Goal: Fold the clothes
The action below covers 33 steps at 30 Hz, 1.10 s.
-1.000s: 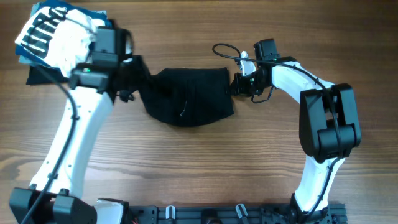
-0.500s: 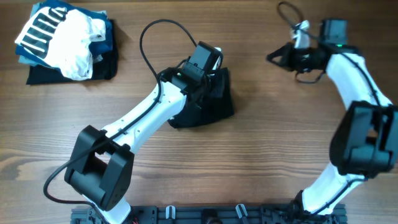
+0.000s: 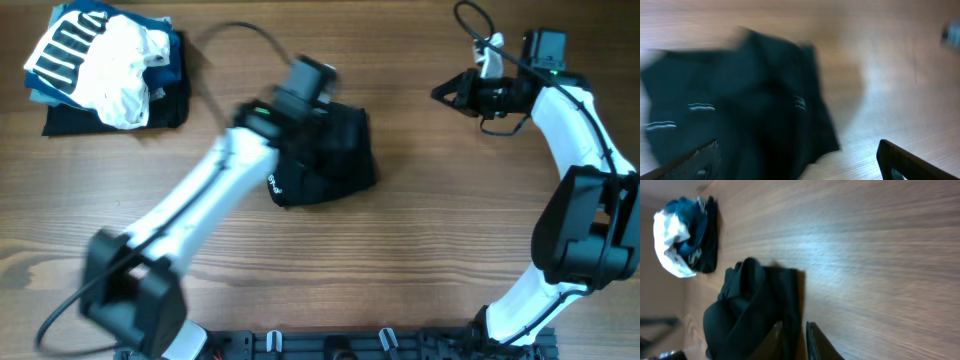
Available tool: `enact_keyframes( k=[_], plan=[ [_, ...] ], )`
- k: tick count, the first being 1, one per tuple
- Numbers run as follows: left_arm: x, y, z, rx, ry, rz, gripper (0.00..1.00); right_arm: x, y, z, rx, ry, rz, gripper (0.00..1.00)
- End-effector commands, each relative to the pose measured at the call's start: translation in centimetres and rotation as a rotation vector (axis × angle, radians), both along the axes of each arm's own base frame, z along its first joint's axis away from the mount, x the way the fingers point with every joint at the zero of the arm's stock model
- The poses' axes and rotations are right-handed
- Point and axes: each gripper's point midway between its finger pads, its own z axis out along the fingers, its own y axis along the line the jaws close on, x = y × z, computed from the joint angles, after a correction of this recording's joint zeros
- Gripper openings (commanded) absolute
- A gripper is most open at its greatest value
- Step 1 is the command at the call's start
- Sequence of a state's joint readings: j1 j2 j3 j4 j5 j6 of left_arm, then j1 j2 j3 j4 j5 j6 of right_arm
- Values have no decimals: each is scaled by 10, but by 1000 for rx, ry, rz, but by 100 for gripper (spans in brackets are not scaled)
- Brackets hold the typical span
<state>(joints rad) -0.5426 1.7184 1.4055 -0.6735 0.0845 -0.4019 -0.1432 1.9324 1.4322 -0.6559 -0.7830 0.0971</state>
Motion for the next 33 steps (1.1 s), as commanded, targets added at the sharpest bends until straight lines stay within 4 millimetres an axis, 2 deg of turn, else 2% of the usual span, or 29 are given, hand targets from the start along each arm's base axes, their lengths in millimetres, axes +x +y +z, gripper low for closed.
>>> enact_keyframes(
  k=[1,2,4,6,9,12,13,15,16,18,20,23,27,29,31,33],
  plan=[
    [21,101,61,-30,-61,281,100,-16,59,-3,-23,17,144,45],
    [21,140,57,-13,-23,375,100,-21,74,-8,-49,49,148,57],
    [19,183,46,11,36,478,100,-31,106,-19,-130,95,161,70],
    [18,206,38,23,72,537,100,-42,133,-30,-232,115,163,76],
    [18,212,32,30,94,550,100,-53,154,-38,-322,109,180,77],
    [18,212,28,33,103,550,100,-64,173,-51,-398,102,223,72],
    [18,212,28,33,103,550,100,-65,172,-53,-419,103,218,63],
    [17,212,28,33,105,550,100,-64,155,-58,-483,135,162,10],
    [16,212,27,34,109,550,100,-65,148,-59,-486,155,150,4],
    [16,211,27,34,110,548,100,-70,129,-63,-509,216,125,4],
    [16,208,27,36,111,540,100,-73,96,-67,-540,292,68,4],
    [15,204,27,36,110,530,100,-77,68,-71,-557,351,33,4],
    [15,204,27,36,112,529,100,-97,61,-95,-569,399,46,5],
    [15,198,27,17,119,513,100,-90,61,-96,-558,379,23,6],
    [14,188,26,14,123,483,100,-76,65,-83,-498,330,20,26],
    [13,176,22,33,126,449,100,-61,86,-51,-378,208,134,29]
  ],
)
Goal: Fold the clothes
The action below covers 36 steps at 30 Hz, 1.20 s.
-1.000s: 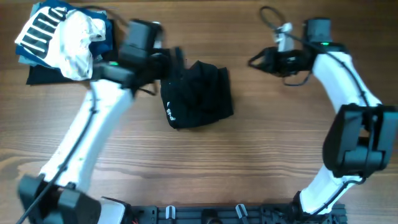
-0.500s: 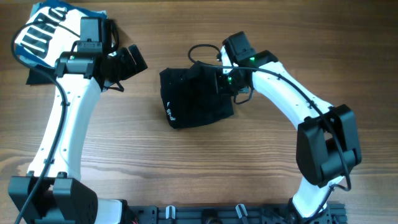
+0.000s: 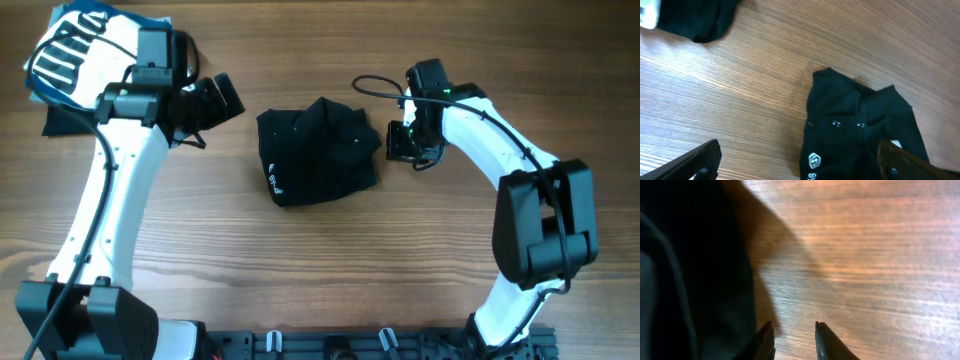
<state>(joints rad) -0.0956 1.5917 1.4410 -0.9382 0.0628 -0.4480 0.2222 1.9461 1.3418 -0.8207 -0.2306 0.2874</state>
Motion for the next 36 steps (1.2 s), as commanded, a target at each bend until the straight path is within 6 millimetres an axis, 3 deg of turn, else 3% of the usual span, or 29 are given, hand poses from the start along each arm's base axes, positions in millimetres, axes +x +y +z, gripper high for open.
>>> enact_keyframes(
  k=[1,5,6,9,11,13,20,22,24,25,27,28,30,31,33,35,36],
  plan=[
    [-1,-18,-11,20,24,-44,100,22,26,50,159,-145,133,33],
    [5,-2,-10,31,11,5,100,22,47,97,204,-301,249,43],
    [7,-1,-10,30,5,10,100,22,59,99,209,-328,298,49],
    [10,-1,-15,31,15,10,100,21,89,93,198,-364,369,52],
    [11,-1,-23,33,36,9,100,19,96,79,186,-342,384,55],
    [11,-3,-29,25,51,4,100,12,94,52,171,-257,381,54],
    [11,-5,-30,26,54,-1,100,-29,74,-39,103,30,329,53],
    [11,-5,-30,26,55,-1,100,-33,66,-47,71,50,301,53],
    [10,-5,-30,26,57,-1,100,-28,67,-42,92,36,288,53],
    [9,-5,-30,23,60,-3,100,-20,69,-29,128,7,275,54],
    [8,-14,-30,-15,65,-33,100,9,75,29,233,-128,260,58],
    [7,-20,-30,-21,66,-46,100,22,75,61,264,-204,255,66],
    [2,-47,-29,-34,63,-146,100,47,58,149,277,-407,222,99],
    [-3,-64,-29,-42,63,-205,100,53,47,175,269,-469,199,100],
    [-20,-103,-34,-55,87,-355,100,62,11,203,199,-553,89,99],
    [-40,-129,-52,-47,139,-438,87,65,-10,201,170,-541,36,99],
    [-49,-136,-64,-40,172,-462,75,65,-17,197,164,-529,25,100]
  ],
)
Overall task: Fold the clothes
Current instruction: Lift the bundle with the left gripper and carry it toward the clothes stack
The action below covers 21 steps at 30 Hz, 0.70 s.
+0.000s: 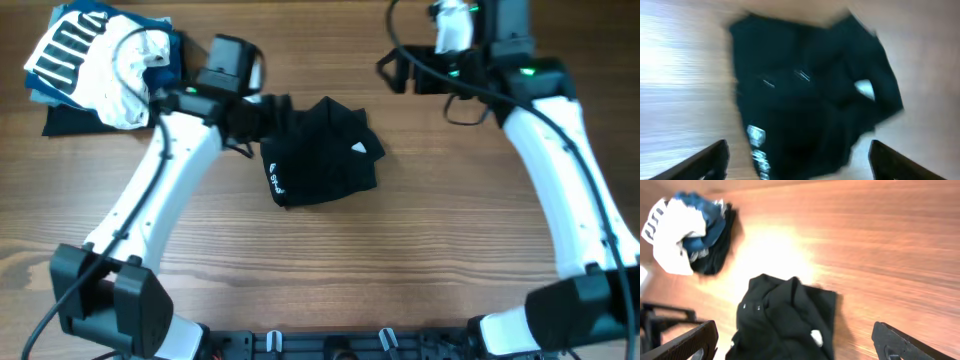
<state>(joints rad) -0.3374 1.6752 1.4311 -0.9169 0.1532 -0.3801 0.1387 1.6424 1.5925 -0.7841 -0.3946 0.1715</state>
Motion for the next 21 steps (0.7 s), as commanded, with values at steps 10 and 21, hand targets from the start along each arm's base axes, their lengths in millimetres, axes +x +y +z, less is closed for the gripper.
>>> enact_keyframes(
  k=[10,21],
  plan=[
    [-72,-29,-175,148,358,-174,66,10,-26,-25,-43,54,-87,99],
    [-63,155,-168,660,455,183,86,11,-30,-26,-64,52,-102,99]
  ],
)
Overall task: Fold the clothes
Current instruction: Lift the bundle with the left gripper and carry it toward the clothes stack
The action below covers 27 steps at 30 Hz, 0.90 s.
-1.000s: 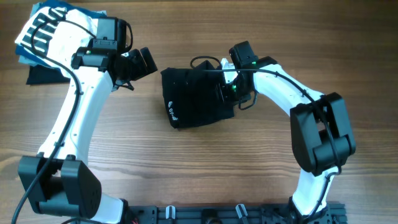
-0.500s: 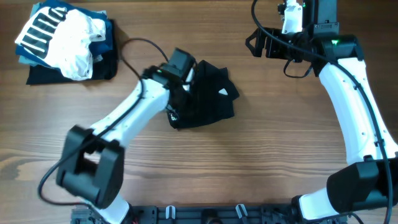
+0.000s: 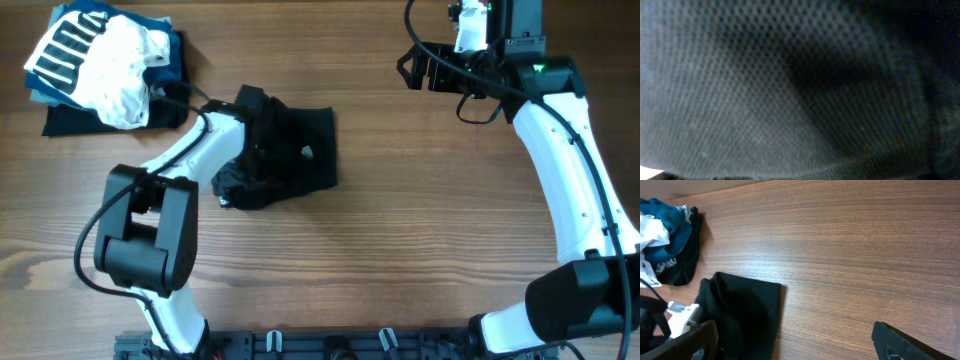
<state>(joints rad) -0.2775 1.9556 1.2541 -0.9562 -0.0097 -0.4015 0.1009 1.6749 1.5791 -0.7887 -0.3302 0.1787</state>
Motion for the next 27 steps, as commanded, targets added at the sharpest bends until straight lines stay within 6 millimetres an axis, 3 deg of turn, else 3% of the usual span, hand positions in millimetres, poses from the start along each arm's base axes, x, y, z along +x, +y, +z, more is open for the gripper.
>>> enact_keyframes(
  k=[1,4,6,7,9,10,12,18,23,26,27],
  plan=[
    [-3,89,-7,369,30,-6,84,2,-3,-3,-14,4,-17,100],
    [24,83,33,344,-88,-34,83,2,-3,-3,-14,5,-17,100],
    [46,57,80,238,-239,-30,88,2,-3,-3,-14,5,-17,99],
    [53,42,95,163,-294,-33,89,2,-3,-3,-13,5,-17,99],
    [69,-21,124,-129,-421,-120,91,2,-3,-3,-14,5,-17,100],
    [72,-42,129,-215,-448,-163,91,2,-3,-3,-14,6,-17,99],
    [77,-65,119,-253,-449,-205,94,1,-3,-4,-14,10,-17,99],
    [67,-89,39,-221,-272,-279,95,0,-4,-4,-14,12,-17,99],
    [57,-98,14,-204,-213,-334,96,2,-3,-3,-12,2,-19,100],
    [50,-88,-8,-145,-154,-330,95,3,-3,-2,-11,-2,-19,100],
    [49,-82,-15,-111,-141,-328,89,3,-3,-2,-12,-2,-19,100]
  ],
)
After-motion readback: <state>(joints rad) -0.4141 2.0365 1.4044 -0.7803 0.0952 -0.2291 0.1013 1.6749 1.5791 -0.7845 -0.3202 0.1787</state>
